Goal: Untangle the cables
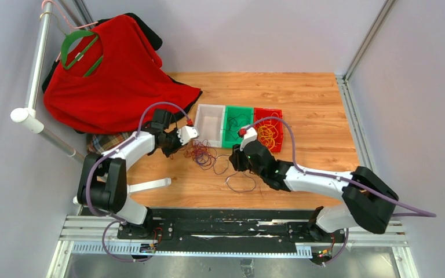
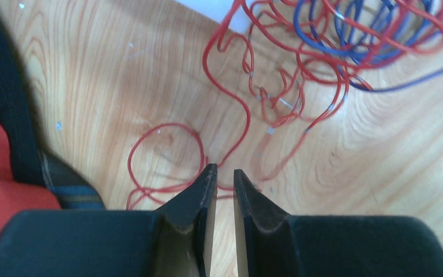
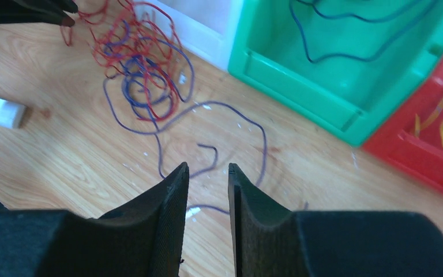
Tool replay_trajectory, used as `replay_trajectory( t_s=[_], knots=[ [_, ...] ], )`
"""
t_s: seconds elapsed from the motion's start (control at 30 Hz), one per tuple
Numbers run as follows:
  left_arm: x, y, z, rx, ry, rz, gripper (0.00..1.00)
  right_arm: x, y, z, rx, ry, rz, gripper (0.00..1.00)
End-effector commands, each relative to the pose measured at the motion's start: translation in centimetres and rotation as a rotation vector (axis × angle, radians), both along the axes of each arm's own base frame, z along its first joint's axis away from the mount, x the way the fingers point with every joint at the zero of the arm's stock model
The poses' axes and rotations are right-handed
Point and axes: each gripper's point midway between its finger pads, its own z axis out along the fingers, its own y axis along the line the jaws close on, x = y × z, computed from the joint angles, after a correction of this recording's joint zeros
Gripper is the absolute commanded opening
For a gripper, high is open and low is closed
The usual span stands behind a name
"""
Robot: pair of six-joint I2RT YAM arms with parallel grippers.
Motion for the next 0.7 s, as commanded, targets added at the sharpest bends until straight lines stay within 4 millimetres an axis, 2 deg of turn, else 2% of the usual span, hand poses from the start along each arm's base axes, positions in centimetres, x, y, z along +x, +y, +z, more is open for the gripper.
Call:
replay_trajectory(
  t_s=[0.0,0.1,0.2,0.27,0.33,0.43,0.53,0.67],
  knots=[
    [-2.4,0.2,2.5,-0.027,0.013,-0.06,0.21,1.6,4.0,2.7,0.111,-0.023,0.058,0.35],
    [-4.1,-0.5,4.4,-0.072,0.022,-0.1,0.14,1.9,7.0,3.3,0.142,-0.021,0.119,0.43],
    [-5.4,-1.2,6.6,-0.122,0.012,-0.133,0.05,2.3,9.9,3.6,0.156,-0.018,0.167,0.45],
    [-5.9,-1.3,7.6,-0.132,-0.016,-0.155,0.05,2.9,11.1,2.6,0.136,-0.002,0.177,0.46],
    [-6.2,-1.2,7.5,-0.121,-0.031,-0.169,0.07,3.2,11.9,0.9,0.108,0.024,0.182,0.47],
    [-5.3,-0.7,6.8,-0.096,-0.057,-0.14,0.13,3.5,12.1,-2.3,0.056,0.065,0.171,0.45],
    [-3.7,-0.6,6.2,-0.08,-0.067,-0.117,0.21,3.1,11.4,-3.9,0.032,0.087,0.164,0.41],
    [-1.4,-0.9,5.2,-0.081,-0.06,-0.096,0.36,2.1,9.6,-5.4,0.003,0.105,0.151,0.28]
  ],
)
